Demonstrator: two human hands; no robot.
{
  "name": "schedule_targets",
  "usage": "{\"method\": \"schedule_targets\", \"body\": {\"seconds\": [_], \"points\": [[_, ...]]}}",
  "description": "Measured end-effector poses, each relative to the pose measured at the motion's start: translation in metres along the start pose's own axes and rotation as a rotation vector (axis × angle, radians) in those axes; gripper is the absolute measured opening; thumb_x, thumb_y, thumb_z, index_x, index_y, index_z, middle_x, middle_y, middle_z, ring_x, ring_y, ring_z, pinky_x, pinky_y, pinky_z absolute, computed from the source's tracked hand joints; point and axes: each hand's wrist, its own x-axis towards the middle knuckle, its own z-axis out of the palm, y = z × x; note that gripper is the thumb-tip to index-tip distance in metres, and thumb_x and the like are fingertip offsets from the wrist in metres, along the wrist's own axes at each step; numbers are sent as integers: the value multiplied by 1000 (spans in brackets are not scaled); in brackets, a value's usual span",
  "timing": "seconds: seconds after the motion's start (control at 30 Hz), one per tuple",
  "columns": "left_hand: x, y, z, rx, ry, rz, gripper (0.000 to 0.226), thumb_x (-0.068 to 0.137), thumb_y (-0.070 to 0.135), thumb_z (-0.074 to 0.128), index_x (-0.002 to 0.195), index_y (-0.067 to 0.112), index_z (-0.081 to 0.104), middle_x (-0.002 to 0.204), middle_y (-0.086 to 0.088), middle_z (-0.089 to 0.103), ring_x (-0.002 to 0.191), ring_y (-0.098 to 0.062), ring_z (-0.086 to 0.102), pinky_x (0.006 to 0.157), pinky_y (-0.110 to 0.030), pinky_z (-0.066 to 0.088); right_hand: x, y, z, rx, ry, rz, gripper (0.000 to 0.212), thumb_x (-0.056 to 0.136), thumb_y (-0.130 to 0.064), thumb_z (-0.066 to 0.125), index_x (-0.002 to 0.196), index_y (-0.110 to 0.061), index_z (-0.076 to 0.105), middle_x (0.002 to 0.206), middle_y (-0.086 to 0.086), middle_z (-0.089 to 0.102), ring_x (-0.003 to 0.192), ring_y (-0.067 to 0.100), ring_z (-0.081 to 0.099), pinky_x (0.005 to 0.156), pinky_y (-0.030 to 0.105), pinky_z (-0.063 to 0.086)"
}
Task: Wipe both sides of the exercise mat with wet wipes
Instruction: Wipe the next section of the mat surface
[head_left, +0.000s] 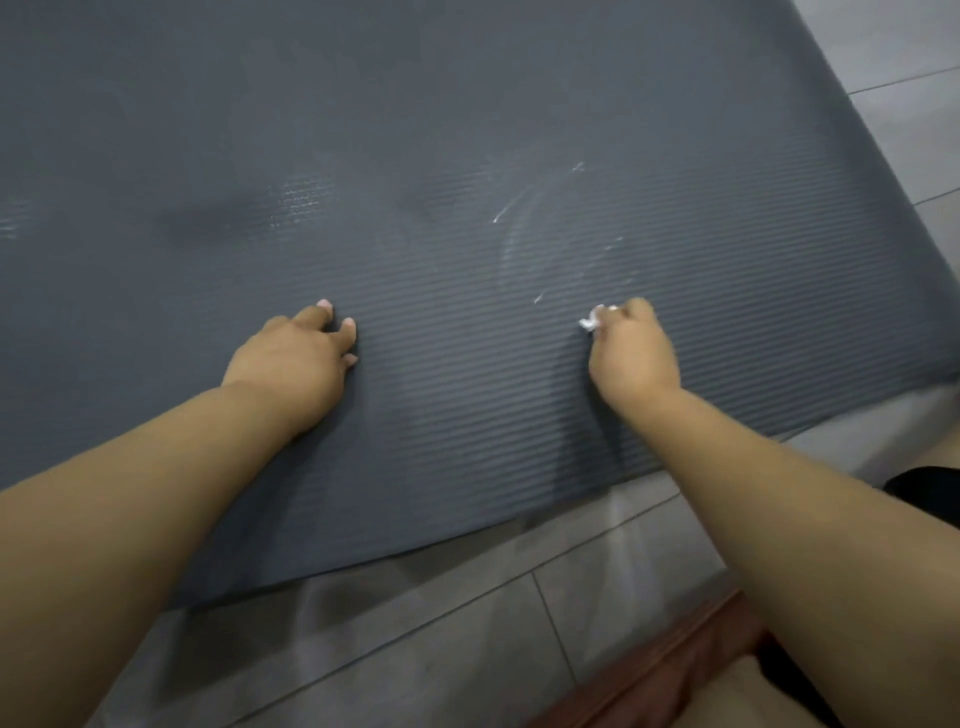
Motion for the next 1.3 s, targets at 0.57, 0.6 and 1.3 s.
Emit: {"method": "schedule_targets", "body": {"seconds": [0.57,0.6,1.3], "points": [[19,-17,-2,-193,216,6,62,95,36,47,148,18,22,150,-1,19,128,-28,37,101,-38,36,56,-33,9,78,67,191,33,89,-5,45,120,-5,58,123,20,47,102,38,55,91,37,40],[21,-19,-3,-179,196,-2,65,95,39,47,149,15,20,153,0,15,132,-27,32,105,-36,31,48,-54,16,114,53,98,34,89,-3,46,120,-5,58,120,20,49,99,37,56,89,37,43],[25,-37,-11,-288,186,-26,52,94,49,40,143,37,32,156,15,8,145,-10,7,112,-30,22,67,-119,30,71,-14,-897,35,86,-19,42,109,-9,67,88,14,60,58,29,59,43,26,43]]}}
